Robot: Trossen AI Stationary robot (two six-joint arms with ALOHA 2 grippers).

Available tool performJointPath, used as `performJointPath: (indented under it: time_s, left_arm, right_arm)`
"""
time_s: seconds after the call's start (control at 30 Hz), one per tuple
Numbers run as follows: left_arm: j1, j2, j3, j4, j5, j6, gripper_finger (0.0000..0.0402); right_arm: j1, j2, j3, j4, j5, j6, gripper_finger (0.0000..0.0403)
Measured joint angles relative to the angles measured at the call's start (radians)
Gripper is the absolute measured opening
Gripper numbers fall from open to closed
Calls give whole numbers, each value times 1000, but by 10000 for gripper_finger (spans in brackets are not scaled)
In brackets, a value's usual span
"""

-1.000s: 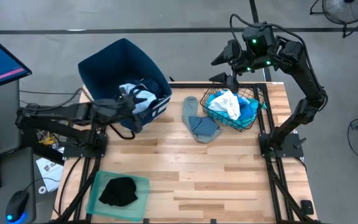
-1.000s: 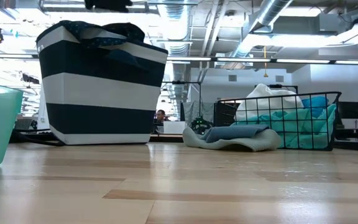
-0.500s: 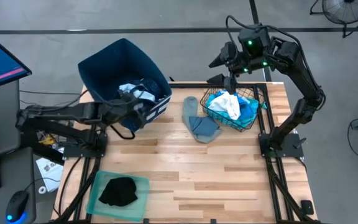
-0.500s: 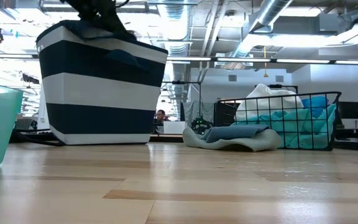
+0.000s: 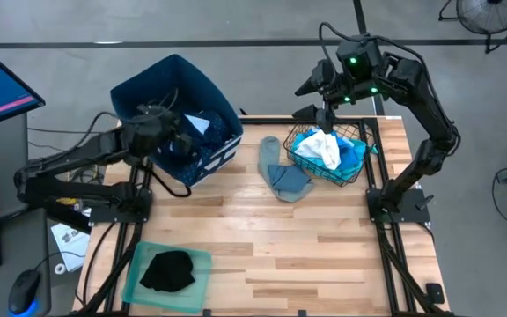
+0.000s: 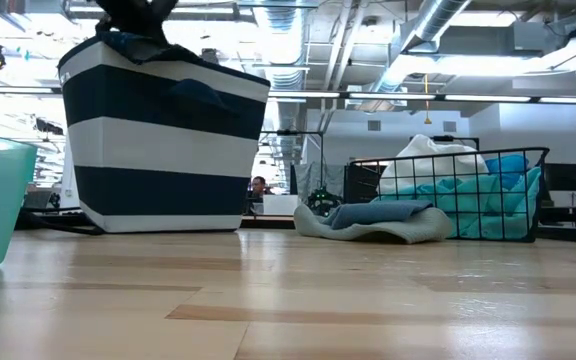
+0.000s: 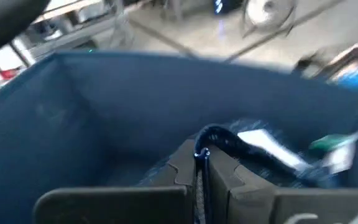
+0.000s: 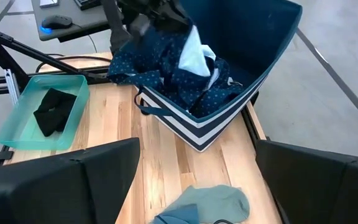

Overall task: Pick & Place Cloths
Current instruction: Put the dark blue cloth into the blue laundry organizer

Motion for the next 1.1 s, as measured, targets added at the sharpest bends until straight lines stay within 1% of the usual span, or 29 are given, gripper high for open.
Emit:
performJointPath:
  time_s: [0.1,0.17,0.2,0.33,0.4,0.53,0.67,0.77,0.93,1.03,1.1]
  left_arm:
    - [106,38,-2,-71,80,19,0]
    - [176,77,-27,-98,149,19,0]
    - [211,95,-51,-99,206,19,0]
    - [311,211,-144,-93,493,15,0]
    - [334,269,-161,-97,567,9,0]
    - [357,338,-153,-93,580,-38,2]
    - [371,329,-92,-97,571,-38,9]
    - [381,274,-14,-94,539,16,18]
    - [381,160,111,-66,431,136,44]
    - [379,71,162,-37,430,168,66]
    - [374,15,179,-30,435,177,82]
  right_arm:
    - [0,15,-2,-7,1,10,315]
    - [8,28,-1,-6,-2,23,315]
    - [10,37,-1,-10,0,26,315]
    - [25,75,-1,-16,0,27,315]
    - [33,94,-1,-16,1,27,315]
    - [45,123,-1,-15,0,27,315]
    - [47,139,-2,-20,1,26,315]
    - [47,134,-1,-19,0,26,315]
    - [46,126,-1,-26,1,27,315]
    - [46,127,-1,-69,3,41,315]
    - [49,133,-1,-107,28,56,315]
